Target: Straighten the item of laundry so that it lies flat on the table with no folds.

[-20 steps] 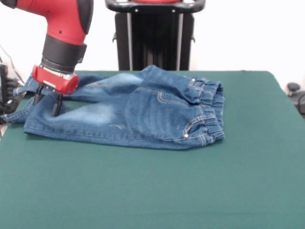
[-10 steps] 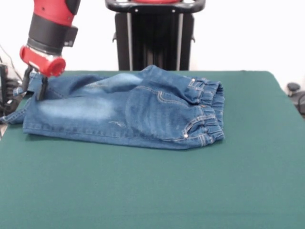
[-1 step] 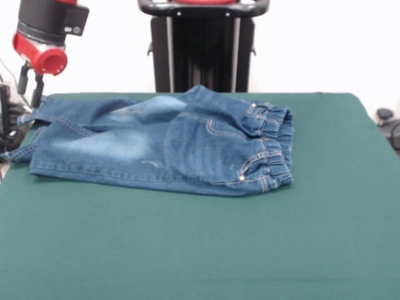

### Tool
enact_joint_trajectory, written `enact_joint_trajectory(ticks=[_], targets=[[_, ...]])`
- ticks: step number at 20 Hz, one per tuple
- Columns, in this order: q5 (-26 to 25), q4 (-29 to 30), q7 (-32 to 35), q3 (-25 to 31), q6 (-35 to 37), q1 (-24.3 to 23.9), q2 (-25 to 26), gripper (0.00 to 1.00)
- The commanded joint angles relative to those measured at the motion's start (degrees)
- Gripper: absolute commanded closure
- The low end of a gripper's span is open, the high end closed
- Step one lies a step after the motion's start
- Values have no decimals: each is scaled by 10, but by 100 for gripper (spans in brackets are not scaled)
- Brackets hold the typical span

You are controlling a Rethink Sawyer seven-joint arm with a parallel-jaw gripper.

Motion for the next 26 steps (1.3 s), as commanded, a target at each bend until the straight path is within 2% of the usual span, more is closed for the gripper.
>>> enact_joint_trajectory(ticks=[1, 8, 12, 20, 26], targets=[[35, 66, -84, 107, 51, 26, -5, 0], [47, 48, -26, 102, 26, 61, 33, 0], [80, 44, 15, 98, 17, 85, 48, 0], [203, 77, 23, 135, 86, 94, 0, 0], [296, 83, 66, 106, 149, 162, -39, 0]])
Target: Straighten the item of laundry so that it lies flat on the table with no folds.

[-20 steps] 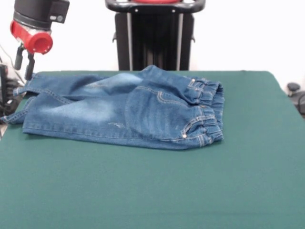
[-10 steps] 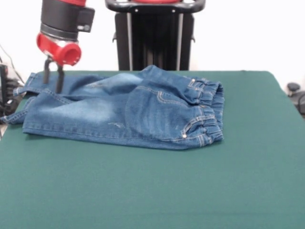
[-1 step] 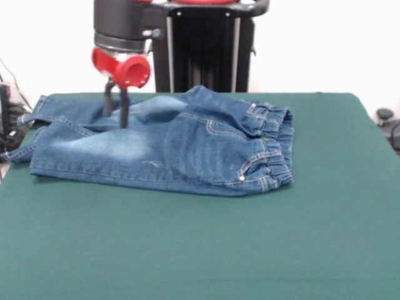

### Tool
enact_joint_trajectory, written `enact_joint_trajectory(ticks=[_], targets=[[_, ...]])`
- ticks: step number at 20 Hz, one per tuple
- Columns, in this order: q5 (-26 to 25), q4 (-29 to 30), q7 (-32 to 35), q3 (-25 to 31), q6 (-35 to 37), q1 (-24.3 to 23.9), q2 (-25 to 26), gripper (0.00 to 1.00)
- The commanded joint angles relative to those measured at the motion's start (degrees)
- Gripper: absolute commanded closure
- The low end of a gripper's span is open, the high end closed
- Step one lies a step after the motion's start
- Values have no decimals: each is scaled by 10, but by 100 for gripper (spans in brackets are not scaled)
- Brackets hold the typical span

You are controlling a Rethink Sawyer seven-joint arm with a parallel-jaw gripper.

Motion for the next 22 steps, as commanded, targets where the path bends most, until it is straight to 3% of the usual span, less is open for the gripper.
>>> enact_joint_trajectory(ticks=[1, 7, 15, 19, 22], targets=[[99, 56, 74, 39, 119, 78, -29, 0], [159, 58, 104, 28, 98, 136, -20, 0], [190, 16, 153, -51, -6, 234, 90, 0], [217, 10, 151, -71, -37, 262, 119, 0], [231, -19, 152, -112, -60, 295, 168, 0]])
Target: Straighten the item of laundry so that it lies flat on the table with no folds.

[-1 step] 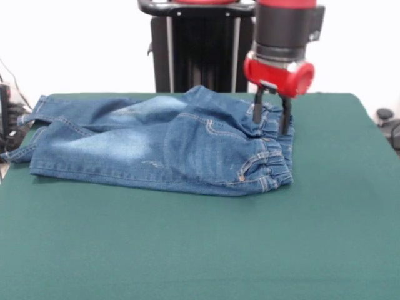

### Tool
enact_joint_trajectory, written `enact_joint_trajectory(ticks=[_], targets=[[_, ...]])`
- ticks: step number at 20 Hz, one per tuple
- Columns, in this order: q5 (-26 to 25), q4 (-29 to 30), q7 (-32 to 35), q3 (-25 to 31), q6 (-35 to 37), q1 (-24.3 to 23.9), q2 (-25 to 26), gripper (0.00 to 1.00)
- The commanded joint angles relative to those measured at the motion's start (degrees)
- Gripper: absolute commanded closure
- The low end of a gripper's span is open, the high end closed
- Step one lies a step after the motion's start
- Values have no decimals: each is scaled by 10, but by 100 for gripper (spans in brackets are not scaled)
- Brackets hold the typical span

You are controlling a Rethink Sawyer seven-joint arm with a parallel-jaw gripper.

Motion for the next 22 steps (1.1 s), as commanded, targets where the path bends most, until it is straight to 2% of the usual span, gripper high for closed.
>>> enact_joint_trajectory(ticks=[1, 5, 10, 15, 19, 22], targets=[[49, -29, 150, -68, -62, 56, 128, 0], [58, -35, 127, -123, -70, 80, 158, 0], [77, -46, 113, -154, -64, 98, 180, 0], [80, -55, 70, -98, -98, 55, 194, 0], [74, -34, 44, -33, -95, 13, 164, 0], [74, -25, 42, -6, -88, 0, 146, 0]])
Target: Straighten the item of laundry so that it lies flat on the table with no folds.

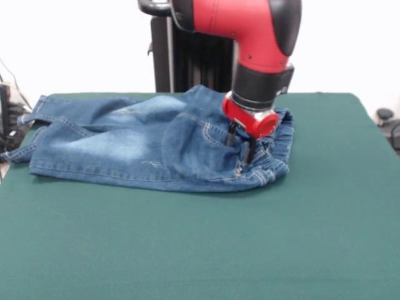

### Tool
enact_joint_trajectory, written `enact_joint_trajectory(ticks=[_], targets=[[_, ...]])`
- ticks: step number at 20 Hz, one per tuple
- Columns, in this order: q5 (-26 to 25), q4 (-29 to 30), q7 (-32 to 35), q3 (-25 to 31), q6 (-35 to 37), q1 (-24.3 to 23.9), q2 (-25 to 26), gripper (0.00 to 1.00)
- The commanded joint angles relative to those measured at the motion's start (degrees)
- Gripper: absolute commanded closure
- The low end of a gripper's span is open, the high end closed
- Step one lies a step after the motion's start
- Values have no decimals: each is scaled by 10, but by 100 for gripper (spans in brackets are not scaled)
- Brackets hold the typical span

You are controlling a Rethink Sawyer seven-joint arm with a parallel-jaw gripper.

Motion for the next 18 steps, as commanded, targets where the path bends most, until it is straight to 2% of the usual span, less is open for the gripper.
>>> enact_joint_trajectory(ticks=[1, 2, 3, 6, 8, 14, 18], targets=[[24, -4, 41, 92, -30, -44, 9, 0], [18, -2, 35, 109, -39, -57, 8, 0], [7, -2, 27, 128, -44, -72, 8, 100], [6, 3, 25, 150, -47, -89, 6, 100], [17, 19, 38, 162, -40, -98, -10, 100], [8, 62, 22, 222, -20, -140, -55, 100], [22, 72, 37, 251, -15, -147, -70, 100]])
